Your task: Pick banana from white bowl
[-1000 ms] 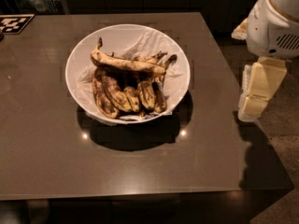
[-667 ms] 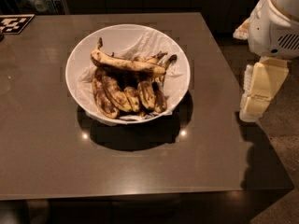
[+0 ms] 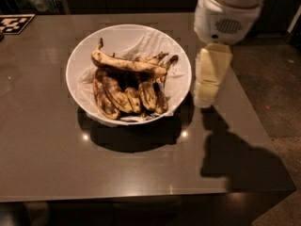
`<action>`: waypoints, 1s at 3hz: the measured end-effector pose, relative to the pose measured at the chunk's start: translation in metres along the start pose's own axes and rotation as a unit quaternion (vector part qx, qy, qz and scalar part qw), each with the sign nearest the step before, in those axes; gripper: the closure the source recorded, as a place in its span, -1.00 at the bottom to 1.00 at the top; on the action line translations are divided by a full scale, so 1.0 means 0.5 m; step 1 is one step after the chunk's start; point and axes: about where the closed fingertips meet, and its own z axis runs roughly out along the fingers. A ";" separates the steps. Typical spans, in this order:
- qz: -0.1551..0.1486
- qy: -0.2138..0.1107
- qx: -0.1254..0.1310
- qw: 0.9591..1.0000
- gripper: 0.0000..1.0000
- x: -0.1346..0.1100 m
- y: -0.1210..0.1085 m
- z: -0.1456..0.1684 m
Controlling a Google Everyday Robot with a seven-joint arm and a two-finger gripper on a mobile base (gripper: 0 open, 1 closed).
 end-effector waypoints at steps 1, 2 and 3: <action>-0.011 0.002 -0.010 1.000 -1.00 -0.077 -0.015 0.006; -0.020 -0.006 -0.015 1.000 -1.00 -0.163 -0.038 0.018; -0.020 -0.020 -0.004 1.000 -1.00 -0.178 -0.052 0.022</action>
Offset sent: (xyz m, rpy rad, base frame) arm 0.0127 0.0747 -0.0013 -0.0657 0.1366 0.0467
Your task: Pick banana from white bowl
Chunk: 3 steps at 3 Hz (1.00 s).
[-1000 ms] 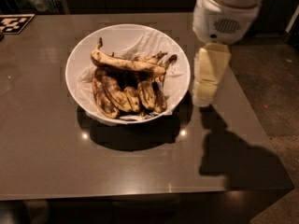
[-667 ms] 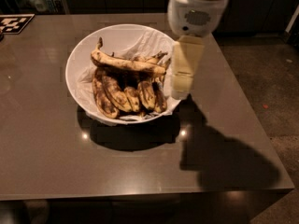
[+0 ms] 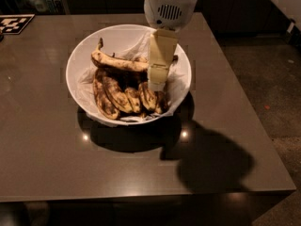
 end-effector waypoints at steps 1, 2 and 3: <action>-0.007 -0.004 -0.020 1.000 -1.00 -0.044 -0.015 0.025; -0.016 -0.010 -0.035 0.999 -1.00 -0.083 -0.036 0.050; -0.021 -0.014 -0.052 0.998 -0.68 -0.110 -0.040 0.074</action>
Offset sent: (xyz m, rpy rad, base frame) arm 0.0175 0.0404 -0.0284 -0.0665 0.2073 0.0676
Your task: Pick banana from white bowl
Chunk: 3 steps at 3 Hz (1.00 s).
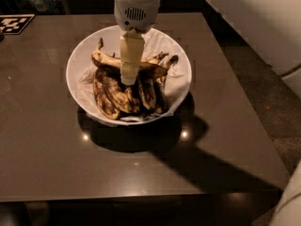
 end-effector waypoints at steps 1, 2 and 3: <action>0.001 0.002 -0.022 1.000 -0.56 -0.005 0.008 0.030; 0.008 0.008 -0.054 0.998 -0.34 -0.001 0.016 0.079; 0.010 0.012 -0.064 0.998 0.00 0.003 0.019 0.100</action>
Offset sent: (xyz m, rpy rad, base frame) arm -0.0305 -0.0174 -0.0719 -0.1276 0.3012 0.0036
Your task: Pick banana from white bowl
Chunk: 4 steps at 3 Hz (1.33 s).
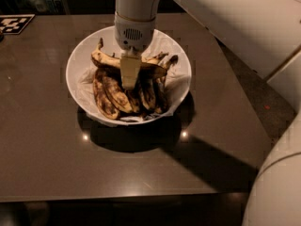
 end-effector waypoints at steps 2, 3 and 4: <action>0.000 0.000 0.000 1.000 0.93 -0.001 -0.001 -0.008; -0.018 -0.019 0.028 0.999 1.00 -0.010 0.013 -0.044; -0.037 -0.033 0.047 0.998 1.00 -0.016 0.042 -0.082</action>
Offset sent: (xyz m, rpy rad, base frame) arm -0.0066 0.0007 0.0094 0.0039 -0.0157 0.0330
